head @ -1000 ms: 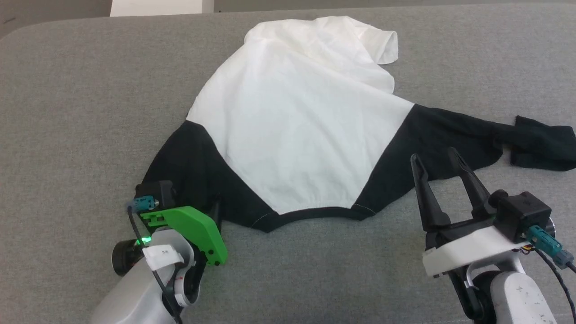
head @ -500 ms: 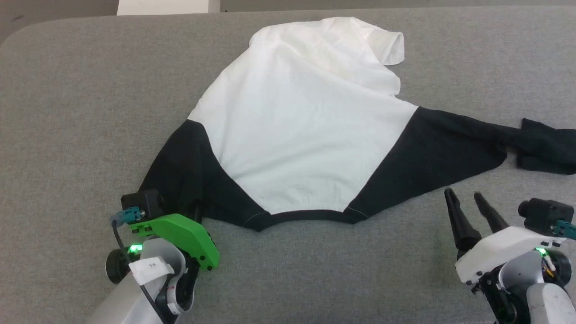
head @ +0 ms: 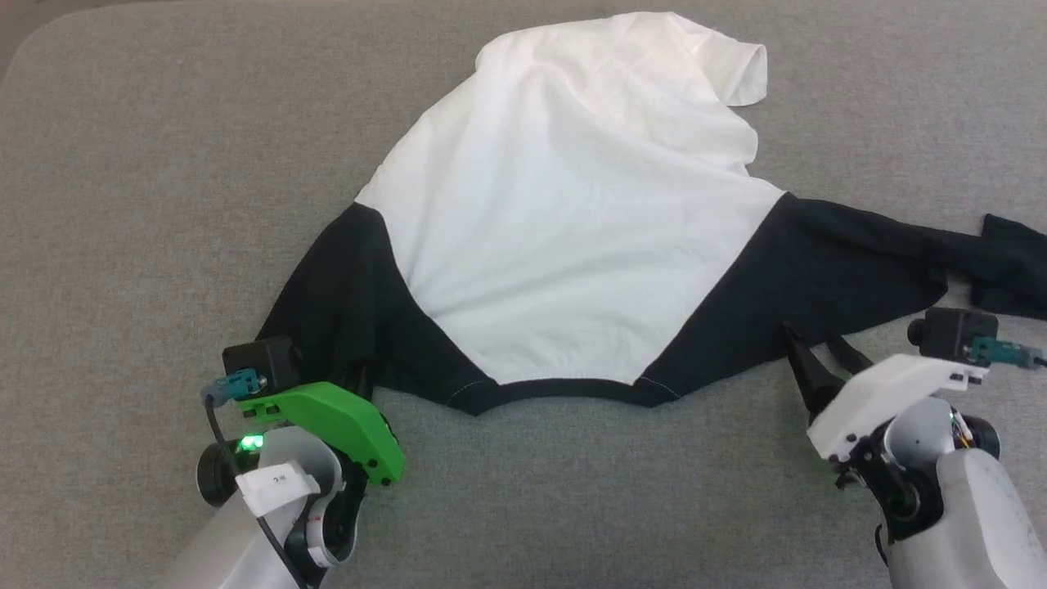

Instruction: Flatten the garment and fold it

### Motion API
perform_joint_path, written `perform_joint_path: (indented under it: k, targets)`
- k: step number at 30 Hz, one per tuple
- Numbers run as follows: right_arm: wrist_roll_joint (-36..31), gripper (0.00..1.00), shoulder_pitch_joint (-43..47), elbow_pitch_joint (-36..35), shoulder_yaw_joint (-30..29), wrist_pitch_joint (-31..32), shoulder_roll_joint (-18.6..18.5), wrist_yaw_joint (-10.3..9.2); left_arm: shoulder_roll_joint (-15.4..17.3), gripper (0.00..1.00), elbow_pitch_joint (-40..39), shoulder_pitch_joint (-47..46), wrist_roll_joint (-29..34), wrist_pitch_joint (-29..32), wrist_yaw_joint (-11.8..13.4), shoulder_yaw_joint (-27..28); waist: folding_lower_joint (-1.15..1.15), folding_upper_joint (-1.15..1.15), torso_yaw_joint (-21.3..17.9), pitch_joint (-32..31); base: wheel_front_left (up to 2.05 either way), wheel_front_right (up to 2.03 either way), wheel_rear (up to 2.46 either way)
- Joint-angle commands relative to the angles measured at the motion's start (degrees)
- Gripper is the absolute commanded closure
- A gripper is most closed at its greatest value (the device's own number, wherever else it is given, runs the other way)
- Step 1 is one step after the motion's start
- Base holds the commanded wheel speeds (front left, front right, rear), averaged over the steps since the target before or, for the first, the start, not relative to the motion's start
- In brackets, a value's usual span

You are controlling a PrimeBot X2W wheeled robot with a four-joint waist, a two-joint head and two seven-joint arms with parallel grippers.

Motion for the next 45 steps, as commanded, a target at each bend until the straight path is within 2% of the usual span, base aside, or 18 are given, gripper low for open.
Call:
perform_joint_path:
  k: [1,2,3,4,6,7,13,17,19,22,27,31,34,39,45]
  targets:
    - [-0.5,0.00,-0.8,1.7,0.5,0.8,0.2,-0.09,0.3,1.00,0.7,-0.2,0.2,0.0,0.2,-0.3,0.00,0.00,0.0,0.1,0.00,0.00,0.00]
    - [-0.7,0.00,-1.3,2.2,0.7,0.9,0.2,-0.09,0.3,1.00,0.7,-0.3,0.3,0.1,0.2,-0.4,0.00,0.00,0.0,0.2,0.00,0.00,0.00]
    - [-0.9,0.21,-1.9,2.8,0.8,1.0,0.2,-0.09,0.2,1.00,0.7,-0.4,0.3,0.1,0.1,-0.5,0.00,0.00,0.0,0.2,0.00,0.00,0.00]
    - [-1.0,0.54,-2.4,3.3,0.8,0.8,0.2,-0.09,0.1,1.00,0.7,-0.4,0.3,0.1,0.1,-0.5,0.00,0.00,0.1,0.3,0.00,0.00,0.00]
    - [-2.0,0.81,-3.0,3.9,0.9,0.3,0.2,-0.09,0.0,1.00,0.8,-0.5,0.3,0.0,0.0,-0.6,0.00,0.00,0.1,0.3,0.00,0.00,0.00]
    - [-2.3,1.00,-3.3,4.0,0.8,-0.4,0.2,-0.09,0.0,1.00,0.9,-0.5,0.3,0.0,-0.1,-0.7,0.00,0.00,0.1,0.2,0.00,0.00,0.00]
    - [-3.1,1.00,-1.8,0.8,0.7,-3.9,0.2,-0.09,0.2,1.00,-0.4,0.0,-0.2,-1.2,-0.8,-0.1,0.00,0.00,-0.1,-1.4,0.00,0.00,0.00]
    - [-4.7,1.00,1.0,-5.3,0.0,-4.9,0.2,-0.09,0.8,1.00,-5.1,1.3,-2.6,-1.9,-2.6,1.7,0.00,0.00,-0.7,-3.4,0.00,0.00,0.00]
    - [-7.5,1.00,2.2,-9.7,-1.0,-4.8,0.2,-0.09,0.5,1.00,-9.6,2.0,-5.9,-1.6,-4.4,3.6,0.00,0.00,-0.8,-4.3,0.00,0.00,0.00]
    - [-9.1,1.00,3.6,-16.9,-2.0,-3.1,0.2,-0.09,2.9,1.00,-17.2,1.4,-8.4,1.0,-6.3,5.1,0.00,0.00,-0.7,-5.3,0.00,0.00,0.00]
    - [-12.5,1.00,2.3,-28.4,-1.7,3.2,0.2,-0.09,8.0,1.00,-27.8,-3.3,-9.9,8.2,-5.0,6.9,0.00,0.00,-1.0,-5.3,0.00,0.00,0.00]
    - [-14.4,1.00,-4.6,-34.0,-0.7,9.4,-1.9,-0.09,11.9,1.00,-31.1,-10.8,-9.5,13.5,-3.3,9.1,0.00,0.00,-1.6,-2.8,0.00,0.00,0.00]
    - [-16.2,1.00,-12.6,-34.8,0.6,13.7,-6.1,-0.09,12.4,1.00,-30.4,-18.3,-9.8,17.1,-1.9,10.5,0.00,0.00,-2.0,0.6,0.00,0.00,0.00]
    - [-17.7,1.00,-28.1,-31.2,4.7,18.6,-10.7,-0.09,11.2,1.00,-24.9,-31.4,-9.4,19.9,1.1,12.9,0.00,0.00,-3.3,6.9,0.00,0.00,0.00]
    - [-20.6,1.00,-48.3,-21.4,8.9,18.1,-13.8,-0.09,9.0,1.00,-15.8,-47.8,-5.9,19.3,4.7,14.8,0.00,0.00,-5.9,14.6,0.00,0.00,0.00]
